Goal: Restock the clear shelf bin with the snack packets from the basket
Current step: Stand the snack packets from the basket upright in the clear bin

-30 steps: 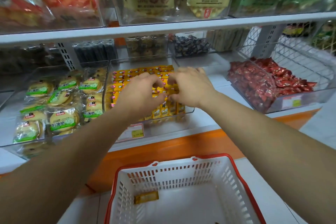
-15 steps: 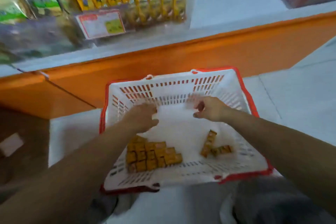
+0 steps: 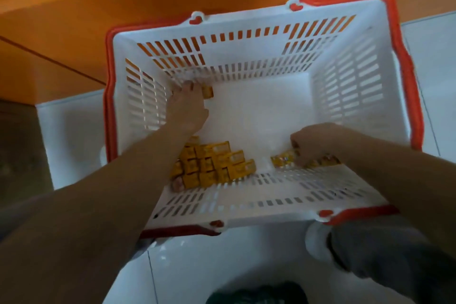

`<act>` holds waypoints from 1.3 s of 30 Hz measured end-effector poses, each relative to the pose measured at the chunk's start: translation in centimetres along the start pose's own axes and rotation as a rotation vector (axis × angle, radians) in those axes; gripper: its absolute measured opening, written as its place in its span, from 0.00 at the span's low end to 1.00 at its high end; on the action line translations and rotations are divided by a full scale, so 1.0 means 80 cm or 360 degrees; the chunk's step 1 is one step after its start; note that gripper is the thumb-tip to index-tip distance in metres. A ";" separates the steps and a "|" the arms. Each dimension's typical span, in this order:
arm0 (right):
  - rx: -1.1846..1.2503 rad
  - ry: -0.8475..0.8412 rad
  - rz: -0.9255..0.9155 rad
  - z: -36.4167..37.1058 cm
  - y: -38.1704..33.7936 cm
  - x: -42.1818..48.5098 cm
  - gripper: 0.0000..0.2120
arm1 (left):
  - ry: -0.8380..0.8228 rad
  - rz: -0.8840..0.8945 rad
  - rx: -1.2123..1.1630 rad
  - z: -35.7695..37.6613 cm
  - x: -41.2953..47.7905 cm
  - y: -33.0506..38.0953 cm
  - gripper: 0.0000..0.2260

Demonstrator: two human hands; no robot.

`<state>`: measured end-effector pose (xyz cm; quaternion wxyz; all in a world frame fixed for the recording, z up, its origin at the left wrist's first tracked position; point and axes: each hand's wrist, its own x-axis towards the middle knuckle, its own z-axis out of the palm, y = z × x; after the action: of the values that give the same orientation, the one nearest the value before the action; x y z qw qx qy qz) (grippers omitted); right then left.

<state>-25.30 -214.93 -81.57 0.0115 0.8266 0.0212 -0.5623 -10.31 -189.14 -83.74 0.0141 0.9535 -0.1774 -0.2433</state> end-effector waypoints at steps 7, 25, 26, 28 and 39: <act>0.0107 -0.0160 -0.0029 0.015 -0.012 -0.001 0.22 | -0.0132 0.0170 0.0092 -0.014 0.005 0.007 0.20; 0.1476 0.0133 0.0011 -0.001 -0.065 0.036 0.15 | -0.0996 0.0266 0.0161 0.027 -0.030 0.037 0.36; 0.1555 0.0120 0.0006 -0.001 -0.063 0.036 0.15 | -0.1020 0.0277 0.0135 0.025 -0.028 0.035 0.33; 0.1666 0.0117 -0.0004 -0.002 -0.057 0.034 0.13 | -0.1042 0.0289 -0.0034 0.021 -0.024 0.030 0.24; 0.3001 0.0542 -0.0534 -0.078 -0.039 -0.036 0.12 | -0.0692 -0.0125 -0.1857 -0.097 -0.044 0.063 0.10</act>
<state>-20.74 -211.61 -76.60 -0.7388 0.5530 -0.3190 -0.2157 -11.27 -193.12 -74.73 0.4874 0.7231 0.0212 -0.4891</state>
